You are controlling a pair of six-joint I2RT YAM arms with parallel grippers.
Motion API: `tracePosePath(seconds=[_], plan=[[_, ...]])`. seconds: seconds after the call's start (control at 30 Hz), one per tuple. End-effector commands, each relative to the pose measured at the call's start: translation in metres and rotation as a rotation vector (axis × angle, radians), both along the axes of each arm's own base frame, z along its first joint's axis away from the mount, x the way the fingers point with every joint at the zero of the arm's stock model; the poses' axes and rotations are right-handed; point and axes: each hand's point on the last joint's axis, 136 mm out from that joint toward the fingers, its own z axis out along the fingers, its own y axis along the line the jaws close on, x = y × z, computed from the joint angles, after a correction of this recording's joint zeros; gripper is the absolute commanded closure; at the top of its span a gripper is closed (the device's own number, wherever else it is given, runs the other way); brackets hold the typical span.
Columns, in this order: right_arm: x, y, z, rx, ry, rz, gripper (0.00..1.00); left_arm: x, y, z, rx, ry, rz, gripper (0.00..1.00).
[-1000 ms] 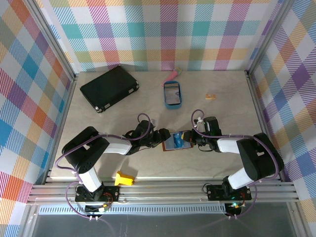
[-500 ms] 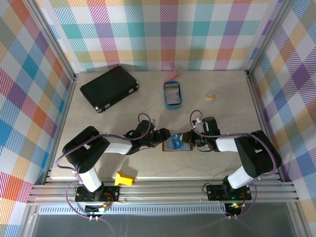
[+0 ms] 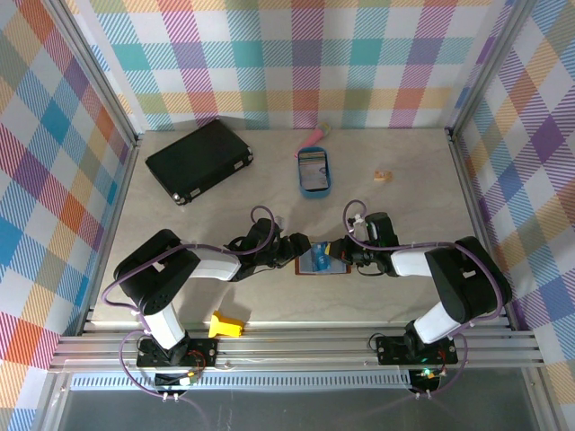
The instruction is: Put the credit cards into the card holder
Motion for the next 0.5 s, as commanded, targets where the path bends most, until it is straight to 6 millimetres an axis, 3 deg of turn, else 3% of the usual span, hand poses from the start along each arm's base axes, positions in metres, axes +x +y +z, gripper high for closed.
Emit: tracePosePath(seconds=[0.0, 0.13, 0.23, 0.47], plan=[[-0.001, 0.005, 0.003, -0.003, -0.011, 0.004, 1.00, -0.007, -0.011, -0.007, -0.008, 0.009, -0.027, 0.34], [-0.004, 0.009, 0.003, -0.004, -0.009, 0.018, 1.00, -0.007, -0.012, -0.007, -0.011, 0.010, -0.027, 0.34], [-0.006, 0.011, 0.004, -0.011, -0.003, 0.023, 0.94, -0.007, -0.011, -0.008, -0.011, 0.010, -0.023, 0.34], [-0.003, 0.000, 0.023, -0.111, -0.018, 0.014, 0.62, -0.007, -0.005, -0.010, -0.012, 0.007, 0.006, 0.36]])
